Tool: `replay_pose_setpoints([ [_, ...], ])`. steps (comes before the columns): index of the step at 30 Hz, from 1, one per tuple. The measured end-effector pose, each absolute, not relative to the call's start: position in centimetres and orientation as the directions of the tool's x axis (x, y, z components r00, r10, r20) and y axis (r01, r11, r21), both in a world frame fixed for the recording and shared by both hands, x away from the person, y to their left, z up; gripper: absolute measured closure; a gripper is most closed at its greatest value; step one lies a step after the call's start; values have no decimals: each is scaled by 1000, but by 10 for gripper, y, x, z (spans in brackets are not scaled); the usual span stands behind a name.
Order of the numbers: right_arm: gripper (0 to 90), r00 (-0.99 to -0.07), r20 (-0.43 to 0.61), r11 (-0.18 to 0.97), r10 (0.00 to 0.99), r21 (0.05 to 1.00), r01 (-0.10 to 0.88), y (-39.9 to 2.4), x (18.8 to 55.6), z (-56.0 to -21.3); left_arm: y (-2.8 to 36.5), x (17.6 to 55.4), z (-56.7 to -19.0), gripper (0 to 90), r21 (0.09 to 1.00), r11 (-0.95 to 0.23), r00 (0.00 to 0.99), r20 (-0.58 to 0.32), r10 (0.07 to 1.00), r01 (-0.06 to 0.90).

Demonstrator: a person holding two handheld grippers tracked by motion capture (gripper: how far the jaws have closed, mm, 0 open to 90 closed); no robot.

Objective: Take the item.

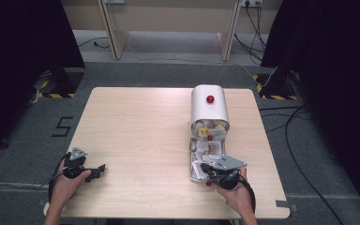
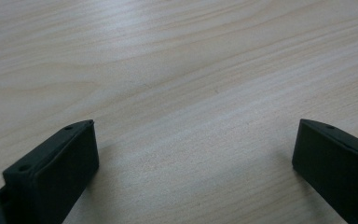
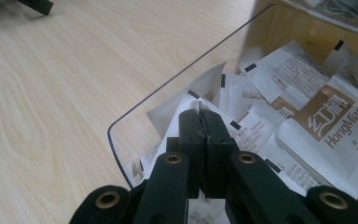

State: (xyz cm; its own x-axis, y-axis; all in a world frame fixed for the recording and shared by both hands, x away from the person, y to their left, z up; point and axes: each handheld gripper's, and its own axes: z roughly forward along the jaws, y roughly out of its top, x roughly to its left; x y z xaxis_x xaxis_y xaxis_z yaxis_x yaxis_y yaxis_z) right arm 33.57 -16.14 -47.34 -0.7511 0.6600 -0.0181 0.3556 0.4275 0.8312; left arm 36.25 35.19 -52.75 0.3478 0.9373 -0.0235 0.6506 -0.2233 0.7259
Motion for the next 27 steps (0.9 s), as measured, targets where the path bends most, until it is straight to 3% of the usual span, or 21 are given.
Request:
replay_pose_setpoints([
  [27,895,-716,-34,358,697,882,307,-181,329,-448,352,362,-528,0,726,-223,347,-24,938,650],
])
